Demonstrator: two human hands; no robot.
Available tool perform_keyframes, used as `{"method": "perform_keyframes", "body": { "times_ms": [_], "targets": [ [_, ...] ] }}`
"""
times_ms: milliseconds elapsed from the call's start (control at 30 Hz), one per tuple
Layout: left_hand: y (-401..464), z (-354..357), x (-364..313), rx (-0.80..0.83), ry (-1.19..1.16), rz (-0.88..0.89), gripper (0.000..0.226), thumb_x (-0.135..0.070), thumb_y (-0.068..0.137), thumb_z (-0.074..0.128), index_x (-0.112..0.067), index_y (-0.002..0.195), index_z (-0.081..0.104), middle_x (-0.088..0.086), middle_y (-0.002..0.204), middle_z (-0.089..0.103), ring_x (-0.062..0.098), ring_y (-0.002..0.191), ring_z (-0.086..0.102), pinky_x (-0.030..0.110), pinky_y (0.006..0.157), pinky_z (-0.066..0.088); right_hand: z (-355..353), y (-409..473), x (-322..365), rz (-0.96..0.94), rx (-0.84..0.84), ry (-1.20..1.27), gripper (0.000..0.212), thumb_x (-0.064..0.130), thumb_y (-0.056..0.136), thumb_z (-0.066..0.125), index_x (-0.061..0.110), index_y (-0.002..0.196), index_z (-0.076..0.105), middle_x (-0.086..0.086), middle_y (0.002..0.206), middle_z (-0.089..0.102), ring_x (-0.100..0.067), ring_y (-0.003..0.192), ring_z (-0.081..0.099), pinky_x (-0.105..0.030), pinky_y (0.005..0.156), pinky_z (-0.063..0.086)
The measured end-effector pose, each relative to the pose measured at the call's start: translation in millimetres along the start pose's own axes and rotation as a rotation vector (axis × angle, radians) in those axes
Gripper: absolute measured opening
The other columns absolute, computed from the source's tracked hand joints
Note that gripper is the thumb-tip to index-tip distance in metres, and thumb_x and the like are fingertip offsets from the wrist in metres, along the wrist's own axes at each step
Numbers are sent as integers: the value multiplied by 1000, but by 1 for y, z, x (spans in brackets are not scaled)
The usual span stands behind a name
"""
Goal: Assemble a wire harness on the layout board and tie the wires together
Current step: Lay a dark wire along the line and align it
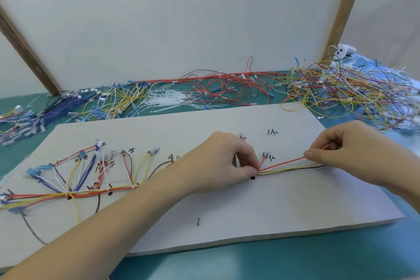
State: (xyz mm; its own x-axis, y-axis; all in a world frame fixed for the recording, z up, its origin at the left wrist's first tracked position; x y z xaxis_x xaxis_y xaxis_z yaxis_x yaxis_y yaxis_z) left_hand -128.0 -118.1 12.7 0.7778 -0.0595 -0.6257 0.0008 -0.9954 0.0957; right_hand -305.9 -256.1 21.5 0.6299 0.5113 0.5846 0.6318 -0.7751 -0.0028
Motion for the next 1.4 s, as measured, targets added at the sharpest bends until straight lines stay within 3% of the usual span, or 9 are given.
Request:
{"method": "perform_keyframes", "body": {
  "times_ms": [167, 300, 433, 533, 733, 933, 1167, 1300, 1400],
  "targets": [
    [-2, 2, 3, -74, -53, 55, 14, -14, 88, 76, -25, 96, 81, -9, 78, 72, 5, 61, 55, 12, 62, 41, 3, 26, 7, 7, -24, 317, 18, 31, 80, 86, 15, 76, 78, -1, 54, 59, -14, 46, 45, -30, 49, 39],
    [-5, 1, -1, -121, -40, 109, 19, -9, 87, 77, -23, 99, 82, -14, 82, 64, 9, 61, 54, 14, 66, 40, 11, 48, 35, -96, -18, 376, 14, 24, 88, 80, 12, 81, 77, -3, 67, 74, -7, 55, 63, -19, 48, 51],
    [-6, 1, -1, -139, -31, 125, 20, -8, 87, 77, -20, 102, 83, -9, 84, 65, 8, 59, 53, 16, 66, 41, 27, 68, 53, -146, -17, 460, 10, 18, 89, 79, 9, 85, 76, -4, 71, 77, -10, 61, 69, -20, 50, 54],
    [-7, 0, -1, -164, -34, 119, 18, -9, 86, 78, -18, 101, 84, -6, 86, 67, 6, 59, 53, 14, 66, 40, 35, 80, 53, -163, -43, 390, 9, 20, 85, 83, 15, 80, 78, -2, 69, 76, -8, 60, 65, -20, 51, 50],
    [-7, 4, -2, -154, 8, 99, 19, -11, 87, 76, -17, 103, 83, -5, 99, 67, -5, 67, 54, 7, 70, 37, 43, 86, 30, -124, -76, 283, 10, 16, 84, 84, 19, 76, 79, -1, 69, 75, -8, 61, 62, -32, 70, 53],
    [-7, 7, -2, -137, 1, 95, 19, -10, 89, 73, -17, 104, 83, -5, 104, 67, -6, 65, 53, 10, 71, 37, 44, 91, 20, -63, -54, 341, 10, 15, 87, 82, 18, 78, 79, 8, 62, 71, 1, 55, 58, -26, 66, 47],
    [-5, 8, -1, -132, -3, 91, 18, -8, 88, 73, -14, 101, 84, -5, 107, 72, -6, 63, 55, 3, 70, 34, 48, 94, 17, 14, -34, 347, 10, 15, 86, 82, 18, 77, 81, 8, 63, 71, -11, 65, 60, -26, 62, 47],
    [-5, 9, -3, -128, -6, 107, 18, -6, 87, 72, -12, 100, 84, -5, 109, 75, -15, 68, 54, 2, 70, 34, 50, 97, 13, 131, 32, 344, 12, 13, 84, 82, 16, 72, 81, 7, 57, 68, -4, 48, 51, -21, 49, 38],
    [-5, 9, -5, -126, 19, 126, 19, -5, 87, 71, -11, 100, 83, -4, 112, 76, -22, 75, 52, -1, 73, 32, 50, 101, 17, 203, 111, 304, 11, 8, 81, 80, 13, 71, 82, 0, 58, 65, -14, 54, 47, -24, 49, 35]
  ]
}}
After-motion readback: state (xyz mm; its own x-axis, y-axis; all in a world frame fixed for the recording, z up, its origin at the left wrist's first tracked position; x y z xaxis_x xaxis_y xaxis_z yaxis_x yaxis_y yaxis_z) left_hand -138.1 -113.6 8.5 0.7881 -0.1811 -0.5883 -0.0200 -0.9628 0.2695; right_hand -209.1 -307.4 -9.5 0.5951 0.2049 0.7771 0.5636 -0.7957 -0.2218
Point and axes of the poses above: each hand's wrist, its own y-axis towards the middle knuckle, its own z-axis out of the palm, x = y × z, the point moved 9 cm from there along y, towards the middle knuckle
